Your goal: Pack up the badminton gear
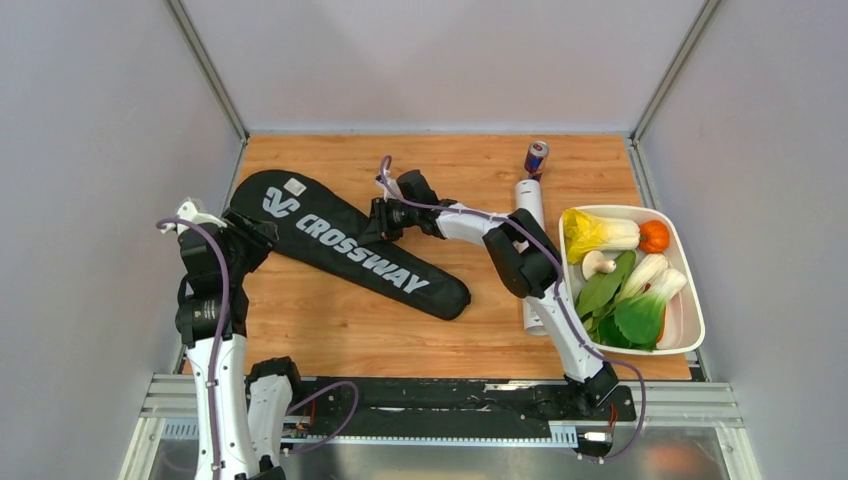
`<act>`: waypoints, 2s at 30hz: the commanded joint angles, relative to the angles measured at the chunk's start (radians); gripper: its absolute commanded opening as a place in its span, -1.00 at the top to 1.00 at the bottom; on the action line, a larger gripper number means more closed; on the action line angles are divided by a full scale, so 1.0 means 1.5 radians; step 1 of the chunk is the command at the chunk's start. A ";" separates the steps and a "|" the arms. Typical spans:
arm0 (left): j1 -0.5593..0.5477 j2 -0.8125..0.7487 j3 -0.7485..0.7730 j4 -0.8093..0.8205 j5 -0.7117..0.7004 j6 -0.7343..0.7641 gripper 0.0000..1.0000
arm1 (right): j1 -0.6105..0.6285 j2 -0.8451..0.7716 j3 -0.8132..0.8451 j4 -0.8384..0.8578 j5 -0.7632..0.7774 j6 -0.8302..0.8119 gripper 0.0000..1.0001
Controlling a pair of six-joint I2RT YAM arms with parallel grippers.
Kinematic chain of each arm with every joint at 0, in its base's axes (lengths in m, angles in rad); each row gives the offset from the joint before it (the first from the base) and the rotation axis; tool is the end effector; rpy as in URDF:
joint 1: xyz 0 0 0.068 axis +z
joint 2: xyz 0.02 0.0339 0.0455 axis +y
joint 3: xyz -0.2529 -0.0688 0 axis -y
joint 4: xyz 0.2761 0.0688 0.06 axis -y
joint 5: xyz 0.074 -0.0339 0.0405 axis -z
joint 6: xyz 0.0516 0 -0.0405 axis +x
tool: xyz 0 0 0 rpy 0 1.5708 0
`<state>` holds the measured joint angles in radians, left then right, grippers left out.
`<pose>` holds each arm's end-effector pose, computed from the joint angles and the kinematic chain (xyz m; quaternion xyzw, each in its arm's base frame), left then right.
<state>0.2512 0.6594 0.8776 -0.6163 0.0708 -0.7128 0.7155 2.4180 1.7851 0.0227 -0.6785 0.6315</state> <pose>0.1872 0.0443 0.3381 -0.3685 0.7467 -0.1552 0.5316 0.4023 0.3926 0.1006 -0.1887 0.8291 0.5024 0.1565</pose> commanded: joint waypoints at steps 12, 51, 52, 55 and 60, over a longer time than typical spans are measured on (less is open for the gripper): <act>0.003 -0.038 -0.034 0.034 0.102 0.135 -0.34 | -0.053 -0.210 -0.047 -0.055 0.158 -0.173 -1.00; -0.050 -0.239 -0.224 0.188 0.446 0.077 -0.51 | 0.032 -1.220 -0.646 -0.284 0.634 -0.203 -1.00; -0.051 -0.239 -0.225 0.190 0.445 0.076 -0.51 | 0.031 -1.221 -0.647 -0.284 0.633 -0.202 -1.00; -0.051 -0.238 -0.225 0.190 0.442 0.079 -0.51 | 0.031 -1.223 -0.646 -0.283 0.637 -0.202 -1.00; -0.051 -0.236 -0.224 0.191 0.439 0.079 -0.51 | 0.031 -1.222 -0.646 -0.284 0.638 -0.200 -1.00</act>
<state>0.1780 0.3073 0.5373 -0.3717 0.7319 -0.5999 0.7643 0.5892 0.8146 -0.4141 0.2607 0.3386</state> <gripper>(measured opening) 0.753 0.998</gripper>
